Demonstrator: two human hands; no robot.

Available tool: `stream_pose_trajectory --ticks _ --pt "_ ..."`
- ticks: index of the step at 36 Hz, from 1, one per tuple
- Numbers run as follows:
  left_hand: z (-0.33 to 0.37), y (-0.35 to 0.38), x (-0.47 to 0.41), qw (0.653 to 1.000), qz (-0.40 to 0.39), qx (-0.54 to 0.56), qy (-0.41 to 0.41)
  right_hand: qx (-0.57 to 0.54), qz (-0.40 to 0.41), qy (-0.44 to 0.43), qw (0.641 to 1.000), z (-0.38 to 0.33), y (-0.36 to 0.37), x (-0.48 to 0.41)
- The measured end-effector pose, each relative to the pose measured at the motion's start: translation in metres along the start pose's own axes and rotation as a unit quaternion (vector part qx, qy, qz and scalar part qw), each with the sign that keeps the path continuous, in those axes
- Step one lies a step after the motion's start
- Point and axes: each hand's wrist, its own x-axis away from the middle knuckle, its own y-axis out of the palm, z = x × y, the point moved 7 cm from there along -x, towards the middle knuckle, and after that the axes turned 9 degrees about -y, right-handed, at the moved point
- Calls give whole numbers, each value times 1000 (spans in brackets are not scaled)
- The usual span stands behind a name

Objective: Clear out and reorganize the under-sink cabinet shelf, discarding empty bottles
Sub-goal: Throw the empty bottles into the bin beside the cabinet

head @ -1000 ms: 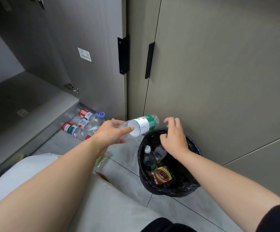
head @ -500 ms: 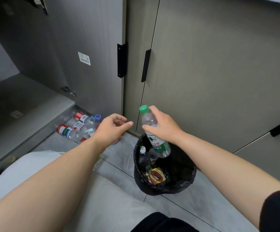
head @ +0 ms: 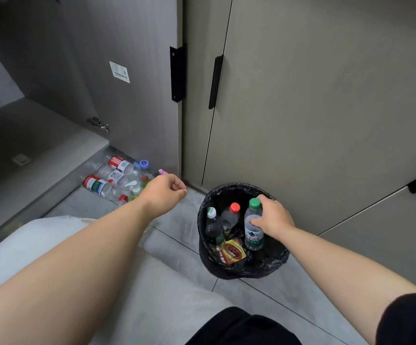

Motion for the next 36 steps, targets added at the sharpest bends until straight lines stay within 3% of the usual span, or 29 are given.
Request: stream_pose_trajectory --ticks 12,17,21,27,33,36 --pt "-11 5 -6 999 -30 -23 -3 38 -13 34 999 -3 37 -5" --pt "-7 3 -6 1000 -8 -21 11 47 -21 51 997 -2 41 -4" --pt "-7 4 -9 1000 -12 -22 14 89 74 59 992 -13 17 0" --pt "-7 8 -17 999 -31 -43 10 -8 194 -93 977 -88 -33 -2" --pt "-15 -41 -25 990 -100 -83 -54 -130 178 -268 938 -196 -61 -16" --pt "-43 -93 -29 987 -91 -92 -93 -148 144 -338 918 -249 -57 -25"
